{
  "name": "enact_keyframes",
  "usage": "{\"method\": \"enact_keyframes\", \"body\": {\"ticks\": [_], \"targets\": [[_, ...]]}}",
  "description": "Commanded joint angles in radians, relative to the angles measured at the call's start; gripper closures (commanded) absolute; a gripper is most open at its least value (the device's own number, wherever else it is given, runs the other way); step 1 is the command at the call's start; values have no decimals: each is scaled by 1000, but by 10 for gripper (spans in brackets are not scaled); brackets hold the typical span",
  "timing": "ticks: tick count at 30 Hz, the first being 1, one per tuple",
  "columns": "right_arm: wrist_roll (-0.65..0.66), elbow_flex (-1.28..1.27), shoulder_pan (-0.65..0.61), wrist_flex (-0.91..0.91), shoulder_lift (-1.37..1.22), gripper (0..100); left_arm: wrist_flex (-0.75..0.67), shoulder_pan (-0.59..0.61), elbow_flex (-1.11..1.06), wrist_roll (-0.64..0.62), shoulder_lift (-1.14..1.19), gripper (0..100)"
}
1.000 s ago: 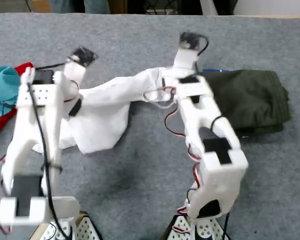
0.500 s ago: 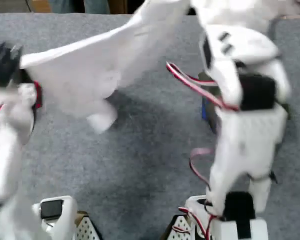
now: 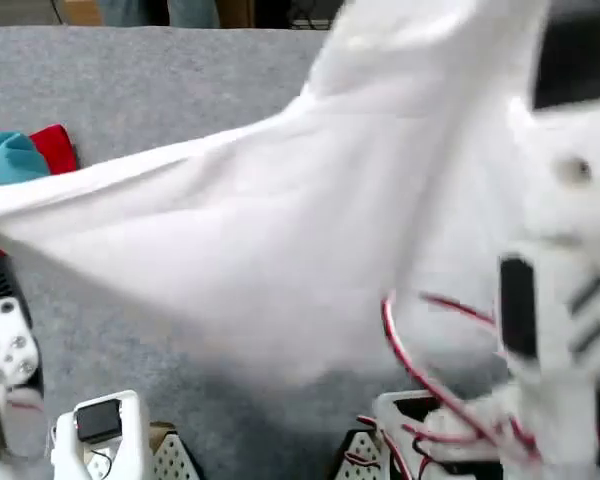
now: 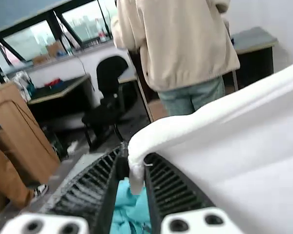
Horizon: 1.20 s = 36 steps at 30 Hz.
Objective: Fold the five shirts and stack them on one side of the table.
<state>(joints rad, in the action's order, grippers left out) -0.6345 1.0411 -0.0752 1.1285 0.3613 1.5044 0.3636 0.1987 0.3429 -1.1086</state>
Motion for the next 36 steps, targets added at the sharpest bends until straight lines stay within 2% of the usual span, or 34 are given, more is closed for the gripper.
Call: {"method": "enact_keyframes", "body": {"ticks": [1,4,8,11,13,15,17,20,23,32,36], "targets": [[44,-87,8,-9,-64,985,-69,4,-193,-9,34,971],[72,-217,8,-97,-159,985,-350,10,-466,-11,81,971],[94,-389,3,-334,-348,985,-942,8,-803,-14,236,971],[97,-423,-21,-548,-533,985,-1379,5,-872,-12,480,971],[97,-390,-37,-674,-673,985,-1534,5,-796,-12,687,971],[120,-308,-51,-726,-803,985,-1513,2,-639,-12,890,971],[137,-177,-64,-681,-905,985,-1405,5,-460,-12,1060,971],[153,56,-69,-508,-1003,985,-1171,12,-208,-12,1185,971],[153,259,-68,-336,-1084,985,-953,-13,-87,-5,1211,971],[252,630,-68,293,-1244,985,-519,-56,-134,-3,1209,971],[315,627,-68,535,-1256,985,-471,-38,-265,0,1209,972]]}}
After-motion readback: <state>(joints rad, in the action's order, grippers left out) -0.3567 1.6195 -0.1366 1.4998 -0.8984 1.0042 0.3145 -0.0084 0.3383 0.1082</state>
